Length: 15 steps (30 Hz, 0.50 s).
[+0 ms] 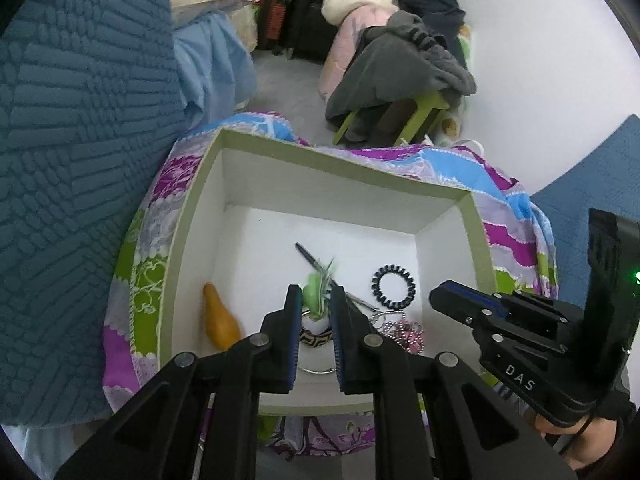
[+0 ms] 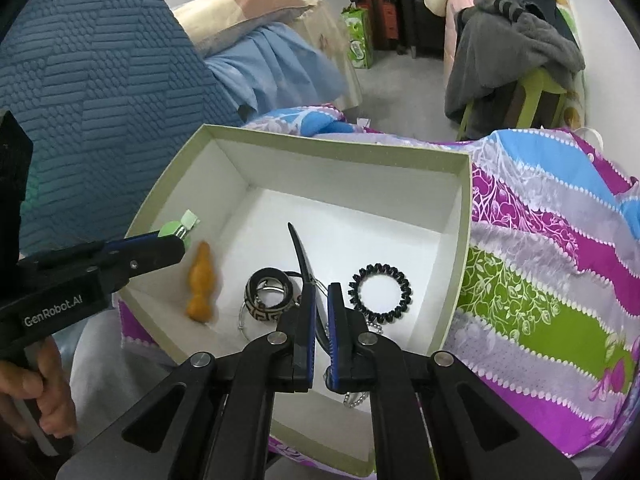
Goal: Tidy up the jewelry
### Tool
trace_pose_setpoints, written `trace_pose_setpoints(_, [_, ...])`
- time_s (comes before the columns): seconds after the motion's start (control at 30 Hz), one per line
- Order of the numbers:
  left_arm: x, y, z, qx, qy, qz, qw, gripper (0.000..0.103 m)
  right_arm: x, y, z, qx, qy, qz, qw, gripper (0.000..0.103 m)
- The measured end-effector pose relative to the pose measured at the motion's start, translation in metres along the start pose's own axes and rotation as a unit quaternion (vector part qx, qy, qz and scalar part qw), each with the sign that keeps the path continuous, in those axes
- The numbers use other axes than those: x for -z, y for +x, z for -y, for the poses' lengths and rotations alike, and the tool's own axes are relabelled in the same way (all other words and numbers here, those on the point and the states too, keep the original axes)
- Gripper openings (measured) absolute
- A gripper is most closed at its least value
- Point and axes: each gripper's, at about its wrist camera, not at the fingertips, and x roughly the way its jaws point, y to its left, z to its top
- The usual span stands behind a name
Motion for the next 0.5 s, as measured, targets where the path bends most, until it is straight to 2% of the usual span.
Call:
trace_pose_setpoints(0.07, [-0.003,-0.004,0.003,0.002,0.001,0.002,1.0000,0.015,-0.001,-0.003,0.002,0.001,0.003,0.000,1.000,0.012])
trace_pose_setpoints(0.1, [-0.005,-0.007,0.004,0.003,0.000,0.005,1.0000,0.015,-0.002,-0.006,0.002,0.001,0.002,0.002,1.000,0.023])
trace_pose_setpoints(0.13, [-0.007,-0.013,0.006,0.003,0.000,0.011,0.9999,0.021,-0.003,-0.010,0.003,0.003,0.002,0.006,1.000,0.030])
trace_pose_setpoints(0.23, [-0.014,-0.036,0.015,-0.011,0.004,0.038,0.9992,0.055,-0.009,-0.029,0.004,0.002,0.001,0.029,1.000,0.030])
trace_pose_setpoints(0.27, [-0.017,-0.046,0.019,-0.013,0.009,0.052,0.9985,0.059,-0.013,-0.040,0.005,0.004,0.001,0.040,0.999,0.030])
trace_pose_setpoints(0.37, [-0.026,-0.079,0.031,-0.005,0.016,0.087,0.9961,0.061,-0.021,-0.068,0.003,0.003,-0.005,0.073,0.997,0.031])
trace_pose_setpoints(0.5, [-0.035,-0.126,0.054,-0.013,0.040,0.129,0.9908,0.061,-0.037,-0.123,0.001,0.005,-0.005,0.135,0.991,0.031])
